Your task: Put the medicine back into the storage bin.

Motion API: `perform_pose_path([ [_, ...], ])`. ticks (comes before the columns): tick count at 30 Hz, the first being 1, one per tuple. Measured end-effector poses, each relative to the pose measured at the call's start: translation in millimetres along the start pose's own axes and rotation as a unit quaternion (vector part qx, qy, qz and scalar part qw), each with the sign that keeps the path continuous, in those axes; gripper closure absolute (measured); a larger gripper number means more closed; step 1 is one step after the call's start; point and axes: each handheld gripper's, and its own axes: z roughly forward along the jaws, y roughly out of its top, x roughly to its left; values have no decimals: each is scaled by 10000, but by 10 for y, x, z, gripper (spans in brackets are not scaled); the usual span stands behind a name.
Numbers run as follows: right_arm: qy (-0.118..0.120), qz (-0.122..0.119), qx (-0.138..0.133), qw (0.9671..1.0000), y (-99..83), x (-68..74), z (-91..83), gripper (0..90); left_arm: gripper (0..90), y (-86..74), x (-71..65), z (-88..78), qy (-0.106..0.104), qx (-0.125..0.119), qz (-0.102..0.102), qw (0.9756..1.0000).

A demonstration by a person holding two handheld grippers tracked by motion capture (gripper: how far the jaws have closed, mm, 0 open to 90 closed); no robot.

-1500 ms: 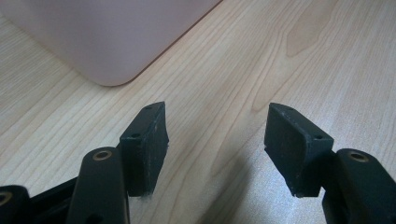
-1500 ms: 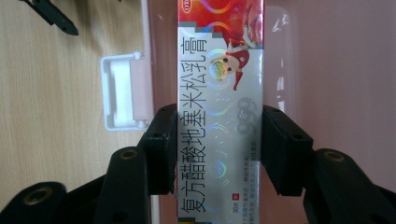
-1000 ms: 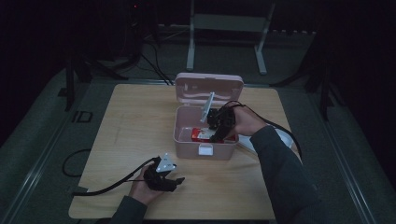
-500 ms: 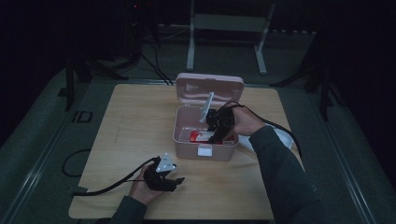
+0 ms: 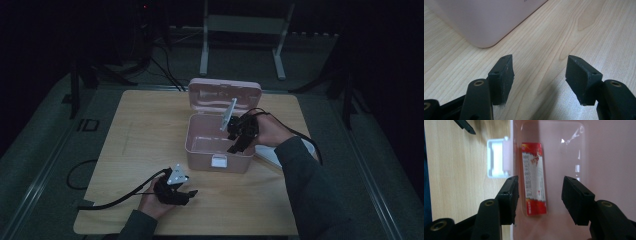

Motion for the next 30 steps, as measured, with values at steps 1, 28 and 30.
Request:
perform_pose_path([
  [1, -25, 26, -3, 10000, -31, 3, -24, 480, 389, 0, 0, -1, 1, -4, -1, 10000],
  [28, -702, 1370, -154, 9880, -1131, -186, -298, 463, 389, -1, 2, 2, 14, 1, -4, 10000],
  [30, -719, 1432, -108, 9870, -1176, -197, -283, 464, 389, -1, 2, -2, 16, 1, 1, 10000],
])
